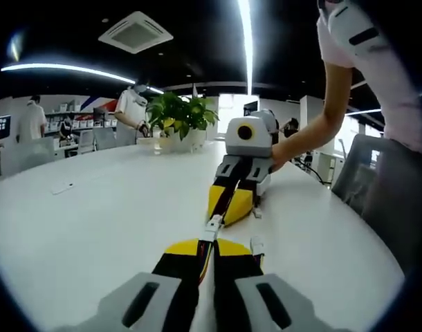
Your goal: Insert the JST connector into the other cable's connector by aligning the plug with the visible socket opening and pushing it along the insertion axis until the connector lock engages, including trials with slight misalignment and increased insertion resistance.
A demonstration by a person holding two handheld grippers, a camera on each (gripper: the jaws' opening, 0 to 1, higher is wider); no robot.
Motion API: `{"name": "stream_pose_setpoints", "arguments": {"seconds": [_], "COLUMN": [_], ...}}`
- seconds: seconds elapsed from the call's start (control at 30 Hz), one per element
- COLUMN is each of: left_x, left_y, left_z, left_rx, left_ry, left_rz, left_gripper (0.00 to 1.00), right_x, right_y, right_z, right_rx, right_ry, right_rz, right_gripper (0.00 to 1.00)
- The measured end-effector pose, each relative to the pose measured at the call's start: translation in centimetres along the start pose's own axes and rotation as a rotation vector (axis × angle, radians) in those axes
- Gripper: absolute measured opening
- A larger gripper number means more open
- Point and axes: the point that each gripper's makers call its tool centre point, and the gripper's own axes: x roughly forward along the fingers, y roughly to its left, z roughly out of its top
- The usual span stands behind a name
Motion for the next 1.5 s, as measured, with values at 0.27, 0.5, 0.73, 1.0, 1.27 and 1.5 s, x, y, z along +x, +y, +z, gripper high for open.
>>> {"name": "stream_pose_setpoints", "arguments": {"seconds": [0.27,0.5,0.73,1.0,1.27,1.5], "left_x": [0.0,0.1,0.2,0.3,0.6,1.0], "left_y": [-0.1,-0.3,-0.1,-0.3,-0.5,-0.7], "left_z": [0.0,0.1,0.1,0.1,0.2,0.4], "left_rx": [0.006,0.008,-0.007,-0.003,-0.003,-0.006], "left_ry": [0.001,0.004,-0.001,0.002,0.004,0.007], "left_rz": [-0.006,-0.022,-0.026,-0.042,-0.054,-0.055], "left_gripper": [0.00,0.00,0.00,0.00,0.00,0.00], "right_x": [0.0,0.1,0.4,0.5,0.5,0.9], "right_y": [0.0,0.1,-0.1,-0.2,-0.1,-0.1], "right_z": [0.0,-0.1,-0.4,-0.5,-0.5,-0.2], "right_rx": [-0.027,-0.030,-0.022,-0.013,-0.030,-0.034], "right_ry": [0.016,0.021,0.014,-0.010,-0.012,-0.014], "right_rz": [0.021,0.045,0.053,0.075,0.088,0.083], "right_gripper": [0.04,0.04,0.04,0.04,0.04,0.04]}}
